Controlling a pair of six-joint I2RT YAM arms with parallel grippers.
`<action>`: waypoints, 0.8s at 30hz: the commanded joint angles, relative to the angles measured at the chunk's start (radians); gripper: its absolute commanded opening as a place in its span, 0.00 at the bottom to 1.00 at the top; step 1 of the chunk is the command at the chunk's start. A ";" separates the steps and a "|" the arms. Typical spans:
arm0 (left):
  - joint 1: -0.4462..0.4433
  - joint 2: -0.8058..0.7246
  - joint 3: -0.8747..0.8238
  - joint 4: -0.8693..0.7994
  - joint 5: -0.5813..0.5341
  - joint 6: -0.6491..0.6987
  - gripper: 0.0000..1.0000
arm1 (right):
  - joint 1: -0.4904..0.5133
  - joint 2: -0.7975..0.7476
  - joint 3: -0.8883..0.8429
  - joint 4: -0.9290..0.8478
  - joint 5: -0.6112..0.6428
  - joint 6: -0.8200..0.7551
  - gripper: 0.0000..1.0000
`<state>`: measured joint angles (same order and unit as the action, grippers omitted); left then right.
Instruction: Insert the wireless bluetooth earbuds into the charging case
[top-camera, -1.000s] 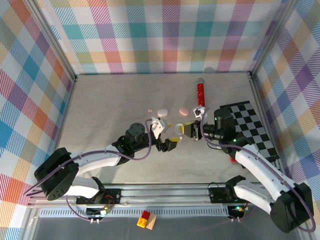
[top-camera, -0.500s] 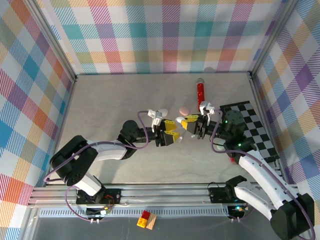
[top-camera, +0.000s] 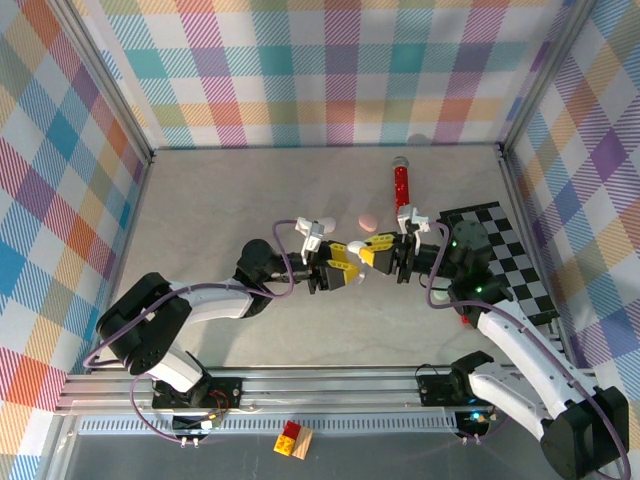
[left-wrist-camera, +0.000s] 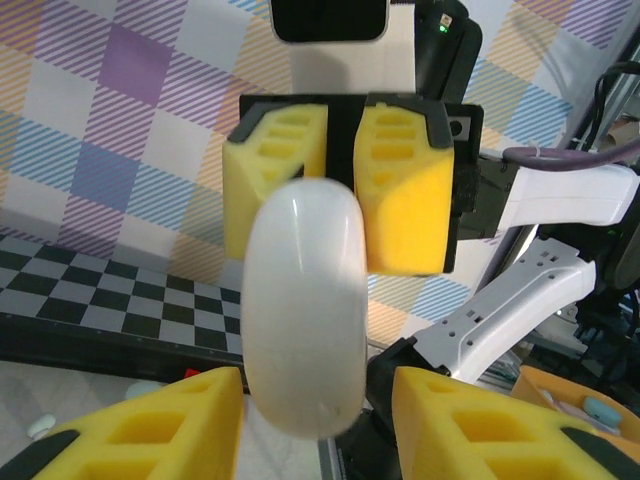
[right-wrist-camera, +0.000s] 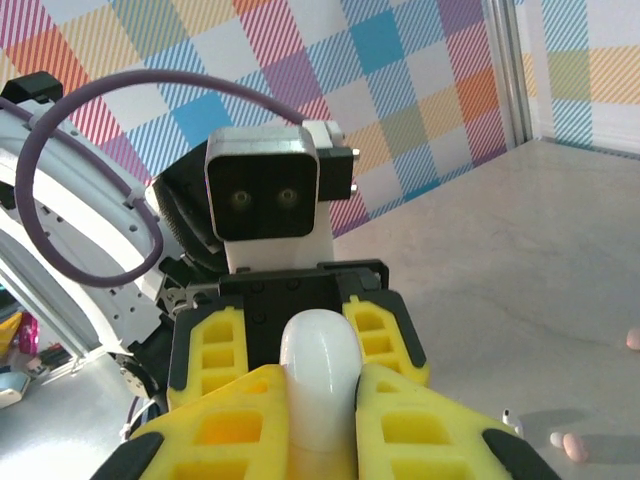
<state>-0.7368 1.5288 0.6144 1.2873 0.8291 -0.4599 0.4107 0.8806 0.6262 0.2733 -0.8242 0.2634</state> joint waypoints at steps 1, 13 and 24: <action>0.005 -0.029 0.028 0.062 0.008 -0.002 0.40 | -0.006 0.003 0.021 -0.035 -0.025 -0.042 0.01; 0.005 -0.023 0.033 0.062 0.021 -0.004 0.31 | -0.006 0.006 0.012 -0.002 0.004 -0.024 0.01; 0.005 -0.014 0.033 0.061 0.022 -0.003 0.32 | -0.006 0.008 0.003 0.024 0.025 0.001 0.01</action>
<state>-0.7368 1.5223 0.6201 1.2869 0.8265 -0.4641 0.4107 0.8875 0.6262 0.2489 -0.8196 0.2539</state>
